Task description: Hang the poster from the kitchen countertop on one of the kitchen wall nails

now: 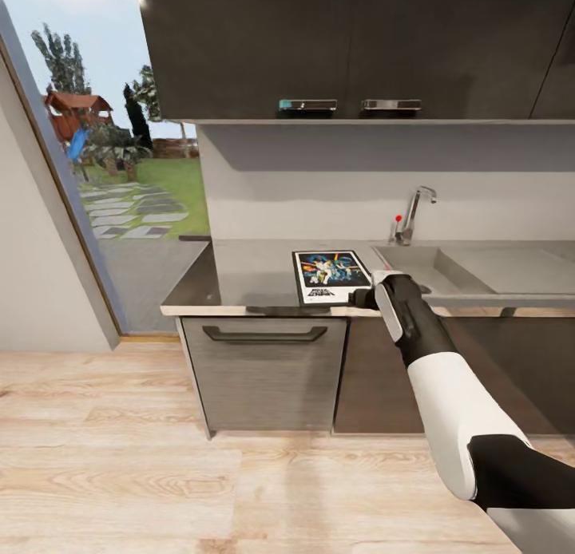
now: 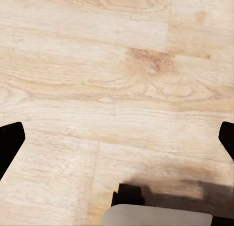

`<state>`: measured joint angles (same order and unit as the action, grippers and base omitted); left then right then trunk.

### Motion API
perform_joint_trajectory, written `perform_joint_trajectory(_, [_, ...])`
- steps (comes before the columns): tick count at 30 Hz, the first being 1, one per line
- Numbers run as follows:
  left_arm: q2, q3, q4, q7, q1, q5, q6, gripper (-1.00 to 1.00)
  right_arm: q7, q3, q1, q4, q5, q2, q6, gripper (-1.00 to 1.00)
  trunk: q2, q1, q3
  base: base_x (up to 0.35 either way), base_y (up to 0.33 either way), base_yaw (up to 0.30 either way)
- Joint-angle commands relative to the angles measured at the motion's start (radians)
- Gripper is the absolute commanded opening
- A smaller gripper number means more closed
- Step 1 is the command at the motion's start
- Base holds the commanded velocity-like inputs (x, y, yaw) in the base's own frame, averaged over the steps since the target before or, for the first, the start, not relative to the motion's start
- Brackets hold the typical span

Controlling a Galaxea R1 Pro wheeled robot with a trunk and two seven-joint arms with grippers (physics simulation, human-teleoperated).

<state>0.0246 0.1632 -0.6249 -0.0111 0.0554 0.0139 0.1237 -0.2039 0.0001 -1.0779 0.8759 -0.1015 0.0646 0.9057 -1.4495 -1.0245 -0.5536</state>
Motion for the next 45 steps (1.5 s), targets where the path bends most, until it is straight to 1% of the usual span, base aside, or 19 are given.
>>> perform_joint_trajectory(1, [0.000, 0.001, -0.001, -0.001, 0.001, 0.001, 0.002, 1.00, -0.009, 0.000, -0.001, 0.005, -0.011, 0.000, 0.003, 1.00, 0.000, 0.000, -0.001, 0.241, -0.055, 0.000])
perform_joint_trajectory(6, [0.000, 0.001, -0.001, -0.001, 0.000, 0.001, 0.002, 1.00, -0.010, -0.001, -0.001, 0.041, -0.028, 0.000, 0.007, 1.00, 0.000, 0.000, -0.001, 0.114, -0.024, 0.000])
perform_joint_trajectory(8, [0.000, 0.001, -0.001, -0.001, 0.000, 0.001, 0.002, 1.00, -0.010, -0.001, -0.001, 0.074, -0.033, 0.000, 0.014, 1.00, 0.000, 0.000, -0.001, 0.035, -0.007, 0.000])
perform_joint_trajectory(12, [0.000, 0.001, -0.001, -0.001, 0.000, 0.001, 0.002, 1.00, -0.010, -0.001, -0.001, 0.123, -0.036, 0.000, 0.060, 1.00, 0.000, 0.000, -0.001, 0.043, -0.004, 0.000])
perform_joint_trajectory(21, [0.000, 0.001, -0.003, -0.001, 0.000, 0.001, 0.002, 1.00, -0.011, -0.003, -0.001, 0.166, -0.037, 0.000, 0.083, 1.00, 0.000, 0.000, -0.001, 0.219, -0.001, 0.000])
perform_joint_trajectory(31, [0.000, 0.001, -0.004, -0.001, 0.000, 0.001, 0.002, 1.00, -0.011, -0.006, -0.001, 0.178, -0.037, 0.000, 0.086, 1.00, 0.000, 0.000, -0.001, 0.121, -0.022, 0.000])
perform_joint_trajectory(45, [0.000, 0.002, -0.005, -0.001, 0.001, 0.001, 0.002, 1.00, -0.009, -0.007, 0.001, 0.167, -0.034, -0.004, 0.085, 1.00, 0.000, 0.000, -0.001, 0.194, -0.148, 0.000])
